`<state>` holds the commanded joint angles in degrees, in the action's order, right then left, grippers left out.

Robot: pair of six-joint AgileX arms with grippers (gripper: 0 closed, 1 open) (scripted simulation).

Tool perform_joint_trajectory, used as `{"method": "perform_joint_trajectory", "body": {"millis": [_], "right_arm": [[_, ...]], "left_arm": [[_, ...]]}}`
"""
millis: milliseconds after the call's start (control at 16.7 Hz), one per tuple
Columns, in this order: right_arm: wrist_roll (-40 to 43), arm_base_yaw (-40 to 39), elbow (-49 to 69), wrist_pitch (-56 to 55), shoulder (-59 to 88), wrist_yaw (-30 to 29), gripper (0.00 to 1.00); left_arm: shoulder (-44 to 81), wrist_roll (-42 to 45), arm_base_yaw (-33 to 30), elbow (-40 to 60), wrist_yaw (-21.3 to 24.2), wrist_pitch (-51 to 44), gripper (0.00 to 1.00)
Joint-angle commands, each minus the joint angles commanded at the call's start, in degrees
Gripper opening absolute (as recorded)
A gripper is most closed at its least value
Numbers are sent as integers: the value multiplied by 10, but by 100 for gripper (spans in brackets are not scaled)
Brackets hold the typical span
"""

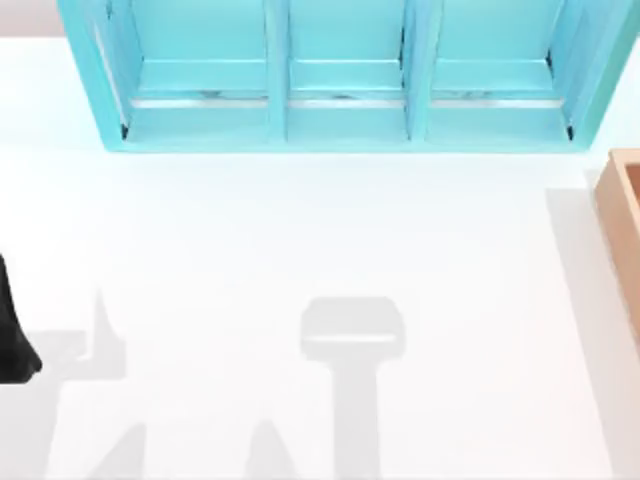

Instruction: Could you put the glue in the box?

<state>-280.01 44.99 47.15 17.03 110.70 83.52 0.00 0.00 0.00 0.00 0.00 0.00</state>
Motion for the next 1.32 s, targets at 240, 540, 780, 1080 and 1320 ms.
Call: {"method": "perform_joint_trajectory", "body": {"millis": [240,540,780,1080,1320], "right_arm": [[0,0,0,0,0,0,0],[0,0,0,0,0,0,38],[0,0,0,0,0,0,68],[0,0,0,0,0,0,100],[0,0,0,0,0,0,100]], "left_arm": [[0,0,0,0,0,0,100],[0,0,0,0,0,0,100],[0,0,0,0,0,0,100],[0,0,0,0,0,0,100],[0,0,0,0,0,0,100]]}}
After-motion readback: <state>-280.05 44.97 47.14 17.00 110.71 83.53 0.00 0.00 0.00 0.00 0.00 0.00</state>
